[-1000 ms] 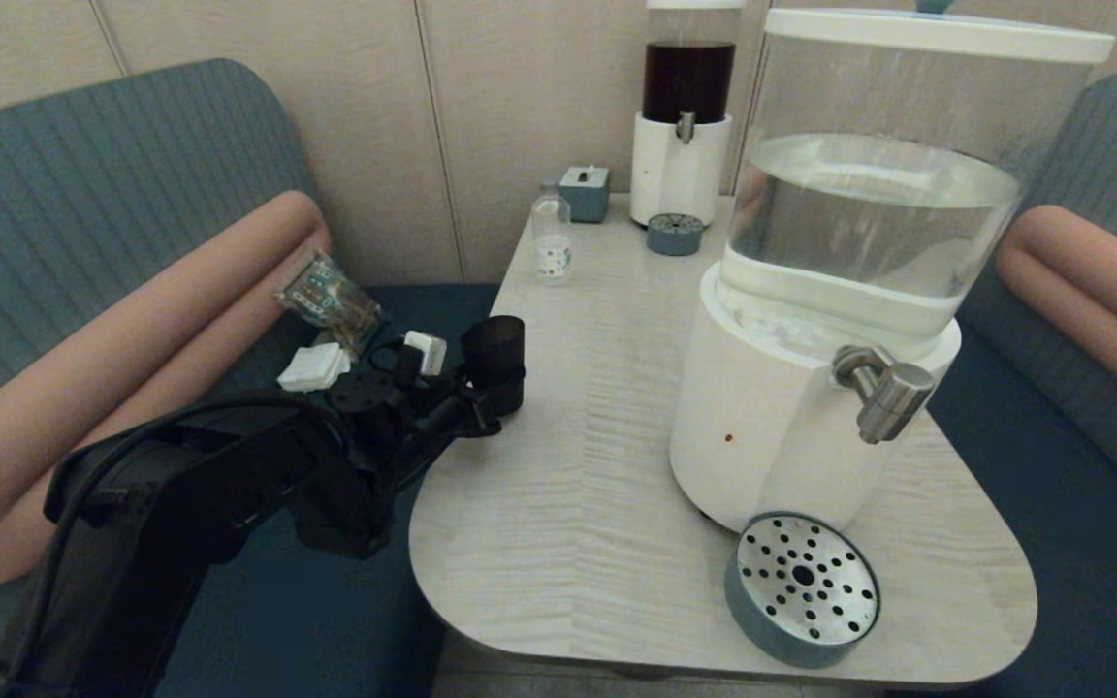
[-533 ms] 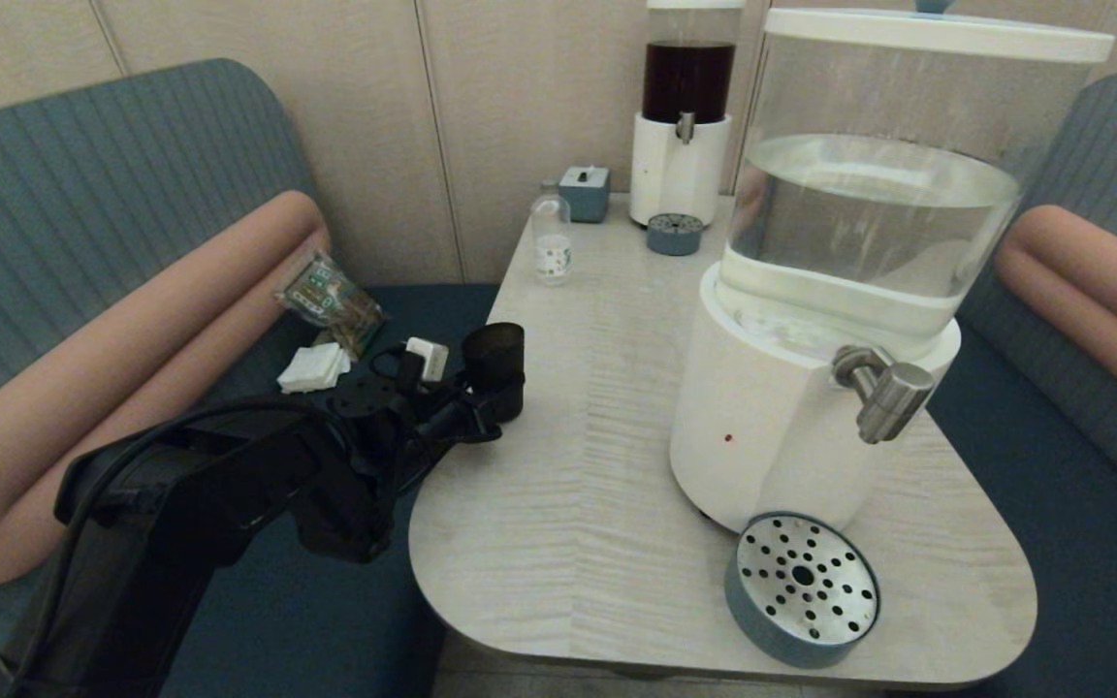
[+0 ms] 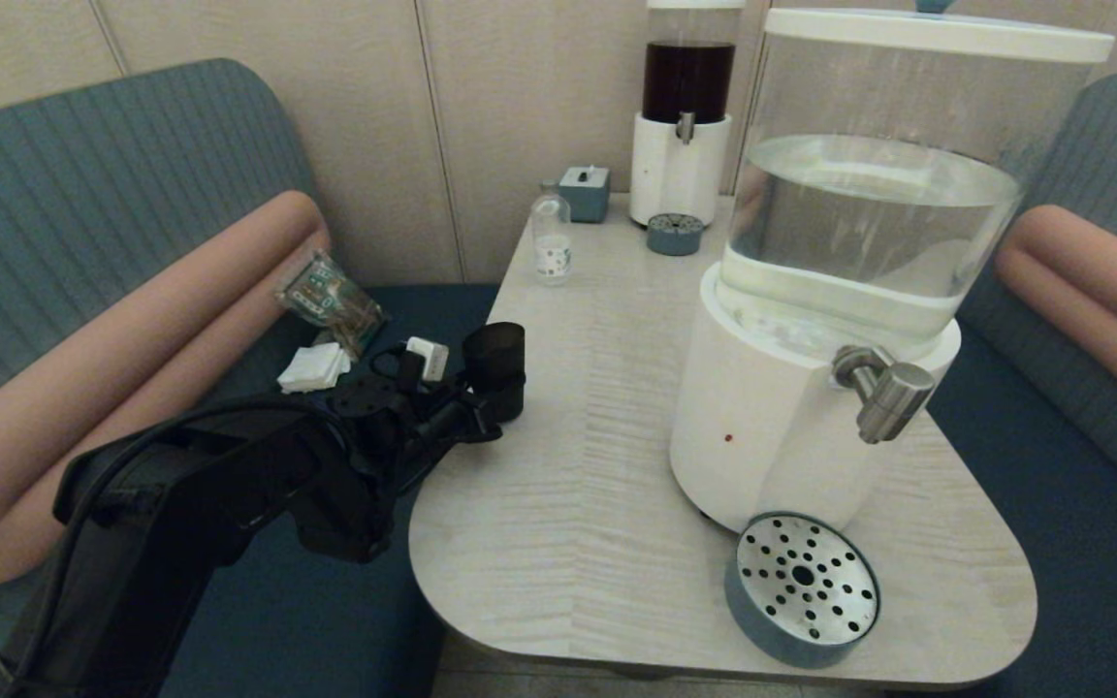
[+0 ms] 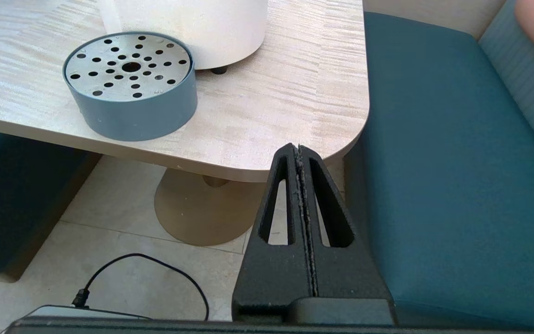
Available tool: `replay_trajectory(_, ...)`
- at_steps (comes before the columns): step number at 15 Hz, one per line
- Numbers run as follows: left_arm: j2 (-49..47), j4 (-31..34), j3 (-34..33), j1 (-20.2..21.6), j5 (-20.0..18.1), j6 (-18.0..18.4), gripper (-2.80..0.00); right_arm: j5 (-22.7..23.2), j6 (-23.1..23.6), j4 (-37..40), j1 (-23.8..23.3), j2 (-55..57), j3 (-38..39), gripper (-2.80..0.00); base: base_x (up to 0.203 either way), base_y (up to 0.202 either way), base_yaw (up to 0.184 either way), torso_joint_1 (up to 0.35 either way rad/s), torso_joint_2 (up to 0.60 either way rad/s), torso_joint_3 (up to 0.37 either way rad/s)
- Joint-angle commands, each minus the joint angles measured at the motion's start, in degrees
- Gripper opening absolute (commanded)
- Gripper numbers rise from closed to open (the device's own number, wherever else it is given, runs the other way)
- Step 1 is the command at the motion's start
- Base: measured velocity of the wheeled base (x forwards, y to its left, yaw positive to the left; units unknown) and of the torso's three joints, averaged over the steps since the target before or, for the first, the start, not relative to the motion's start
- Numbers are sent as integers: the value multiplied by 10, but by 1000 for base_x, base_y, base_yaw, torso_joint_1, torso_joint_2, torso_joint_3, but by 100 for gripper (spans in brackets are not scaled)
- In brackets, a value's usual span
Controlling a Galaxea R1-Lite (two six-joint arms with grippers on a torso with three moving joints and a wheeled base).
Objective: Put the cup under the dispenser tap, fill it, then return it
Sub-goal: Place the cup next to the water dispenser
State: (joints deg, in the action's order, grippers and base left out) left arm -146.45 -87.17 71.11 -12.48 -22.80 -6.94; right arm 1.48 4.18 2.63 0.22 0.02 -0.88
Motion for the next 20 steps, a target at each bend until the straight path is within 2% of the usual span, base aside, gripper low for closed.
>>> replay_trajectory(1, 4, -5, 1, 0, -1, -1, -280, 0, 0, 0, 0, -2, 0, -280, 0, 0, 0, 0, 0, 0)
replay_trajectory(4, 2, -5, 1, 0, 1, 0, -280, 0, 0, 0, 0, -2, 0, -280, 0, 0, 0, 0, 0, 0)
replay_trajectory(5, 2, -5, 1, 0, 1, 0, -272, 0, 0, 0, 0, -2, 0, -280, 0, 0, 0, 0, 0, 0)
replay_trajectory(6, 2, -5, 1, 0, 1, 0, 0, 0, 0, 0, 0, -2, 0, -280, 0, 0, 0, 0, 0, 0)
replay_trajectory(15, 6, -5, -5, 0, 1, 2, 0, 0, 0, 0, 0, -2, 0, -280, 0, 0, 0, 0, 0, 0)
replay_trajectory(20, 54, -5, -91, 0, 1, 8, 0, 0, 0, 0, 0, -2, 0, -280, 0, 0, 0, 0, 0, 0)
